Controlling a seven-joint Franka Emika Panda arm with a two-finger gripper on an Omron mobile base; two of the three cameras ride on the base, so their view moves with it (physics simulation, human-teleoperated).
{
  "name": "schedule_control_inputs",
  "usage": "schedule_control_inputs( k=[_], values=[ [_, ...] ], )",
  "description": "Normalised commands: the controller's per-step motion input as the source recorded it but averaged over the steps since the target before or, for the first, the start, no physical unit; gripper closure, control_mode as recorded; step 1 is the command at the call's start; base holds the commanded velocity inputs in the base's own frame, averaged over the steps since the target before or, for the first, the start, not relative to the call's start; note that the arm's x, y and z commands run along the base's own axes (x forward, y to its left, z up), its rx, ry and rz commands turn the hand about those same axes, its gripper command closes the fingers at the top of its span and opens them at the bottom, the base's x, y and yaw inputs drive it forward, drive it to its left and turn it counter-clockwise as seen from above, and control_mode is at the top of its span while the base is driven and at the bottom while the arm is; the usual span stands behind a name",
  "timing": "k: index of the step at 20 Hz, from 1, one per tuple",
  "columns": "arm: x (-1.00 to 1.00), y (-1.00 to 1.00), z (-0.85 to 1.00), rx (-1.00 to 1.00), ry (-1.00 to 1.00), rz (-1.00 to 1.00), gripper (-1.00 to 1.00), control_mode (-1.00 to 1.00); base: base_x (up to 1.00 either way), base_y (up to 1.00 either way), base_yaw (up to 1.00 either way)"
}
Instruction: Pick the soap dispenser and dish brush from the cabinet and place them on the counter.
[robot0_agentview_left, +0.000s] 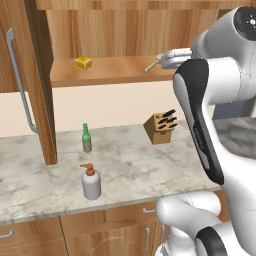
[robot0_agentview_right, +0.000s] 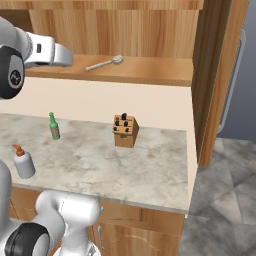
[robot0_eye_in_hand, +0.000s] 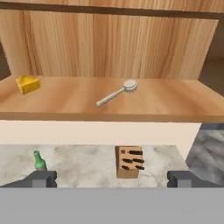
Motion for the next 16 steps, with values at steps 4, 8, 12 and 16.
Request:
schedule_control_inputs(
  k=[4, 8, 12, 16],
  values=[
    [0.16, 0.00, -0.14, 0.07, 0.00, -0.11, -1.00, -1.00, 0.00, 0.00, 0.00],
    [0.34, 0.00, -0.10, 0.02, 0.00, -0.06, -1.00, -1.00, 0.00, 0.00, 0.00],
    [0.36, 0.00, -0.16, 0.00, 0.00, -0.03, -1.00, -1.00, 0.00, 0.00, 0.00],
    [0.37, 0.00, -0.16, 0.00, 0.00, 0.00, -1.00, -1.00, 0.00, 0.00, 0.00]
  ],
)
